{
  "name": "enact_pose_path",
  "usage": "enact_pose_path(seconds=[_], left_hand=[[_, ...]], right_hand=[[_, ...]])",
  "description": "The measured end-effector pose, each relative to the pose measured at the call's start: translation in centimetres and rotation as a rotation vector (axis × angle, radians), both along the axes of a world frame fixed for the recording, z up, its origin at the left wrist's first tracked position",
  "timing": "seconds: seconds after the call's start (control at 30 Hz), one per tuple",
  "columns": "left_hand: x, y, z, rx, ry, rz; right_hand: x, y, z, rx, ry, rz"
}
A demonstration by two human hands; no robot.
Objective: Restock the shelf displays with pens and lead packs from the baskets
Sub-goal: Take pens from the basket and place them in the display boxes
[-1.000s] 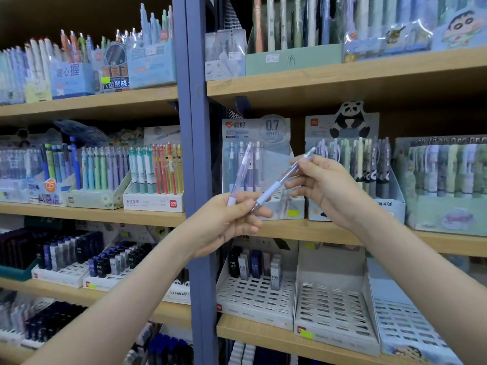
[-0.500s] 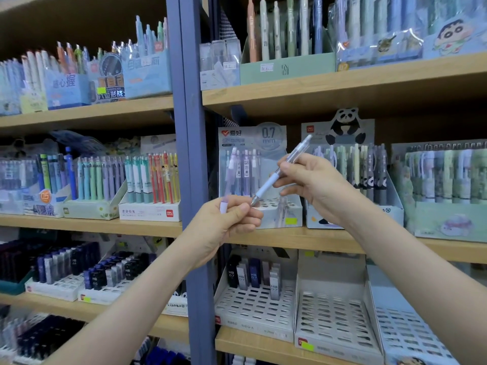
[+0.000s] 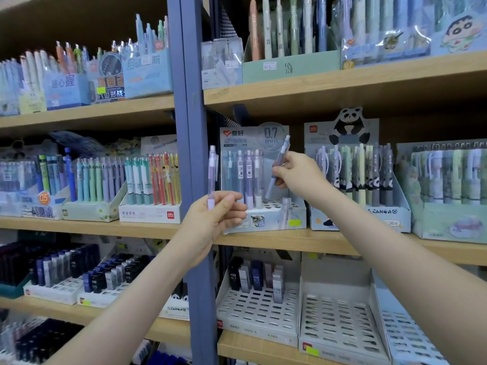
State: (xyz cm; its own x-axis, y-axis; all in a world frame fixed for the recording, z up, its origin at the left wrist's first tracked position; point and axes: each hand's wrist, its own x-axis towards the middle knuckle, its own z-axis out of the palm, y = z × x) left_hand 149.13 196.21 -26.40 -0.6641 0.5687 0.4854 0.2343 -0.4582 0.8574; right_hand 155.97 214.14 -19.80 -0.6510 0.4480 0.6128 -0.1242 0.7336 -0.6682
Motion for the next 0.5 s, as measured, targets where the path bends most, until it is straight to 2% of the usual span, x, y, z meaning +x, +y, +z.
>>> enact_pose_path(seconds=[0.1, 0.27, 0.5], left_hand=[[-0.2, -0.2, 0.0, 0.004, 0.013, 0.007], [-0.5, -0.4, -0.1, 0.019, 0.027, 0.026], [-0.9, -0.5, -0.2, 0.028, -0.008, -0.018]], right_hand=[[-0.6, -0.1, -0.1, 0.01, -0.004, 0.003], [-1.3, 0.3, -0.1, -0.013, 0.094, -0.045], [-2.8, 0.4, -0.3, 0.112, -0.209, -0.03]])
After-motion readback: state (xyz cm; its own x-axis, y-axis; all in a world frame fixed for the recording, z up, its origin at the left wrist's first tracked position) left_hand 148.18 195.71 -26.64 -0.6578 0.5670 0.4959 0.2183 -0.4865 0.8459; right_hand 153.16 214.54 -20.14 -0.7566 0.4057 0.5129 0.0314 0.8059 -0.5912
